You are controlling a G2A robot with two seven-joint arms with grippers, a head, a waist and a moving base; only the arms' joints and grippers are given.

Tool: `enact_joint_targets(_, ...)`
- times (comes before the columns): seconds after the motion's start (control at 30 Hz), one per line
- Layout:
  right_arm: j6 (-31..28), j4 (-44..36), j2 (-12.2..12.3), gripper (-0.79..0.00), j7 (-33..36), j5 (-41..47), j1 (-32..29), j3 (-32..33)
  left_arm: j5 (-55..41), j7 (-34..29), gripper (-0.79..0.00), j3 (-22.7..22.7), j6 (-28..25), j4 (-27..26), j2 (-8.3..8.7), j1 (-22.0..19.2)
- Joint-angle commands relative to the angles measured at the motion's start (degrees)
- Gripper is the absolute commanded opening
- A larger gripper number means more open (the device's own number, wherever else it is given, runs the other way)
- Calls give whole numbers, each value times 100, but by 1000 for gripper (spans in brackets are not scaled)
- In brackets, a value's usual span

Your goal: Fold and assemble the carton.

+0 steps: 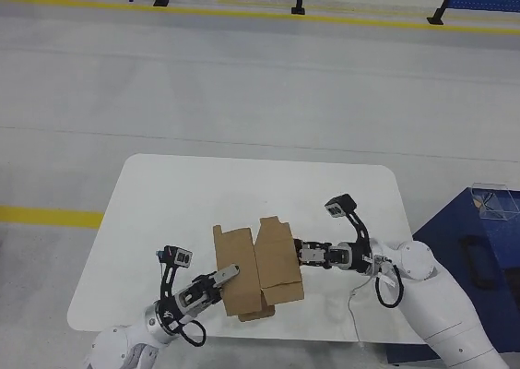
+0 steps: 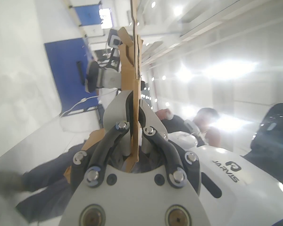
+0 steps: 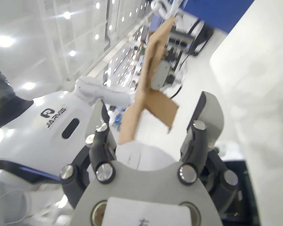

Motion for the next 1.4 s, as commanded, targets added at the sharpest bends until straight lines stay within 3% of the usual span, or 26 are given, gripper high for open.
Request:
enact_joint_targets(0.0, -518, -154, 3, 0, -885, -434, -185, 177, -333, 360, -785, 307, -503, 78, -76, 22)
enact_joint_targets(0.2, -1663, -480, -22, 0, -2097, -1292, -654, 552, -1378, 1516, -785, 1234, -1997, 852, -416, -397)
enact_joint_targets(0.3, -1817, -668, -64, 0, -2542, -1969, -879, 510, -2009, 1667, -785, 1659, -2242, 1172, -570, -631)
enact_joint_targets(0.57, -1745, -810, -190, 0, -3121, -2949, -1004, 86, -2303, 1570, -785, 2220, -2795, 1869, -829, -964)
enact_joint_targets(0.63, -1741, -786, -215, -406, -3152, -3109, -974, -25, -2410, 1614, -785, 2243, -2786, 1918, -866, -990)
enact_joint_targets(0.67, -1740, -784, -228, -480, -3162, -3155, -970, -88, -2470, 1641, -785, 2255, -2784, 1932, -885, -995)
enact_joint_targets(0.7, -1743, -784, -240, -699, -3188, -3160, -968, -141, -2503, 1628, -785, 2270, -2731, 1951, -898, -1008)
enact_joint_targets(0.73, -1742, -778, -249, -785, -3208, -3141, -964, -183, -2541, 1633, -785, 2252, -2746, 1962, -910, -1019)
enact_joint_targets(1.0, -1349, -689, -267, -785, -2990, -2683, -883, -374, -2771, 1632, -785, 2175, -2683, 2019, -992, -1005)
enact_joint_targets(1.03, -1301, -678, -265, -785, -2927, -2600, -865, -387, -2784, 1608, -723, 2159, -2665, 2026, -998, -1004)
enact_joint_targets(1.07, -1264, -669, -265, -785, -2877, -2531, -853, -398, -2804, 1607, -428, 2136, -2668, 2036, -1005, -998)
enact_joint_targets(1.1, -1224, -668, -264, -785, -2816, -2457, -845, -418, -2828, 1593, -34, 2124, -2666, 2035, -1013, -988)
enact_joint_targets(1.13, -1210, -664, -264, -785, -2763, -2387, -831, -427, -2838, 1568, 0, 2108, -2662, 2042, -1019, -978)
enact_joint_targets(1.27, -1035, -660, -248, -785, -2627, -2079, -850, -395, -2924, 1373, 0, 1954, -2496, 2070, -1002, -871)
enact_joint_targets(1.37, -877, -713, -207, -785, -2407, -1827, -893, -275, -2965, 1176, 0, 1566, -2544, 2060, -920, -638)
